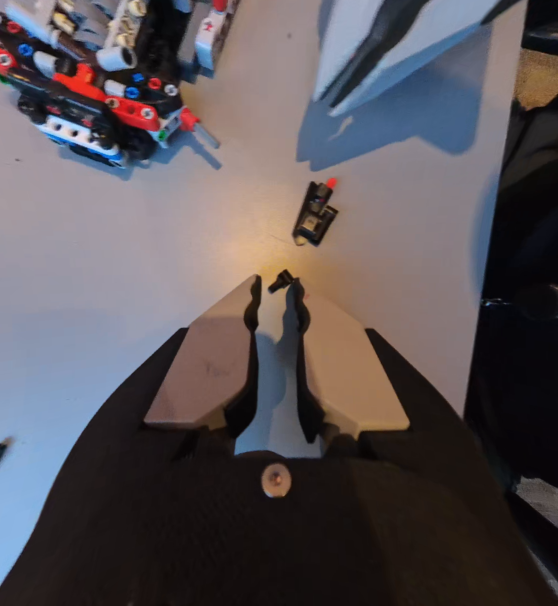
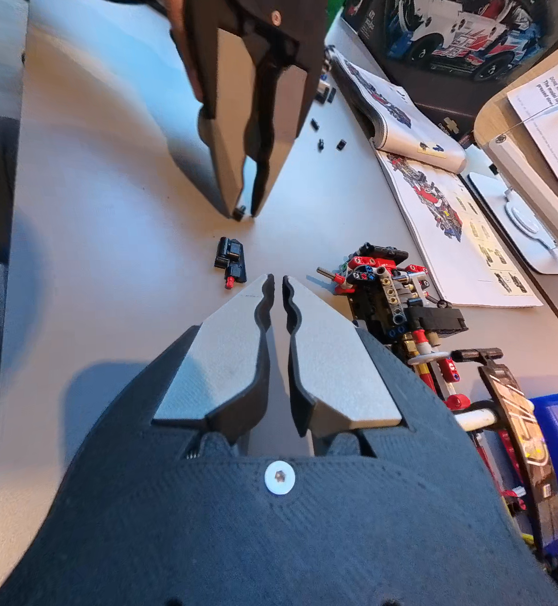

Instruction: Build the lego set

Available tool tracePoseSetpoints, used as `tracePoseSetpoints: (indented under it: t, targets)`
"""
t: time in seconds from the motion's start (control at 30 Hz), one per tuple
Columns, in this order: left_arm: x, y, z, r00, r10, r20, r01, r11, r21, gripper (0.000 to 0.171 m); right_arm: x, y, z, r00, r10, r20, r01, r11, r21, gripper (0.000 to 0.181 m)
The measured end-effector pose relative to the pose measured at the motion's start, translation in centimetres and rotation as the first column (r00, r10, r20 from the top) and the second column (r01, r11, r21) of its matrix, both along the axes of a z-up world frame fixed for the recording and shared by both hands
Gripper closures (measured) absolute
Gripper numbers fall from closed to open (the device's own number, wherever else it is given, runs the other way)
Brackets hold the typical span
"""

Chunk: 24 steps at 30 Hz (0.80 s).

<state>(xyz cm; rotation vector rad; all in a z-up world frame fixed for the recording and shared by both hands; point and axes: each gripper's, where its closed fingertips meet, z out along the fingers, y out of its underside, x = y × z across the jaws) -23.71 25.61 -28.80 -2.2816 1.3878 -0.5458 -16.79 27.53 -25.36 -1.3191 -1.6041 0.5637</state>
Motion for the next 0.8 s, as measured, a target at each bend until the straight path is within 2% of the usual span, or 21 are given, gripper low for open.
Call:
tracePoseSetpoints:
  t: [0.27,0.4,0.5,0.57,0.63,0.7,0.8]
  targets:
    - [-1.4,-0.9,1.2,0.999,0.049,0.003,-0.049,0.996,0.072,0.150,-0.2,-0.4,0.0,1.000,0.013,0.001,-0.013,1.000,0.009,0.179]
    - [-2.4,-0.9,0.5,0.996,0.087,-0.016,-0.085,0.993,0.088,0.150,-0.4,-1.0,-0.3,0.999,0.040,0.020,-0.041,0.999,0.021,0.176]
    - [-3.0,0.1,0.1,0.992,0.125,-0.012,-0.122,0.981,0.153,0.150,-0.6,-1.2,-0.7,0.998,0.042,0.047,-0.045,0.998,0.049,0.174]
    - [-3.5,2.2,0.8,0.977,0.206,0.046,-0.211,0.947,0.243,0.148,-0.6,-1.3,-1.0,0.997,0.041,0.065,-0.045,0.997,0.065,0.173]
    - [-3.6,4.2,2.3,0.948,0.270,0.167,-0.311,0.895,0.319,0.145,-0.7,-1.3,-1.2,0.997,0.038,0.073,-0.043,0.997,0.071,0.173]
    - [-3.5,5.4,3.6,0.926,0.271,0.261,-0.360,0.841,0.403,0.142,-0.6,-1.2,-1.0,0.997,0.035,0.065,-0.039,0.997,0.061,0.173]
    - [-3.8,6.3,4.1,0.925,0.246,0.290,-0.365,0.785,0.500,0.143,-0.6,-1.0,-0.6,0.999,0.031,0.040,-0.032,0.999,0.029,0.171]
